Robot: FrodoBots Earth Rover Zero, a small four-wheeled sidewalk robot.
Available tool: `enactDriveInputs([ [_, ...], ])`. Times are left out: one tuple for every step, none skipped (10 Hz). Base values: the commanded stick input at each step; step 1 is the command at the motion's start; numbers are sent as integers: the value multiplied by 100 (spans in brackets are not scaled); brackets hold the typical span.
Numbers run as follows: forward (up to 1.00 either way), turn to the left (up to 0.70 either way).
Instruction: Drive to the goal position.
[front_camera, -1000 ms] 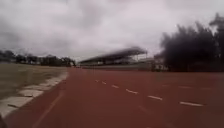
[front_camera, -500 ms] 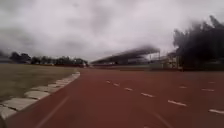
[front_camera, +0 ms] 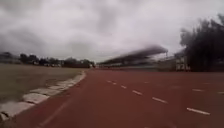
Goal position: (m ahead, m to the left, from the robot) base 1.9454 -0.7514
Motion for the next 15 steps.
enactDriveInputs([
  [70,0],
  [70,0],
  [70,0],
  [70,0],
  [70,0],
  [70,0],
  [70,0],
  [70,0],
  [70,0],
  [70,0],
  [70,0],
  [70,0],
  [70,0],
  [70,0],
  [70,0],
])
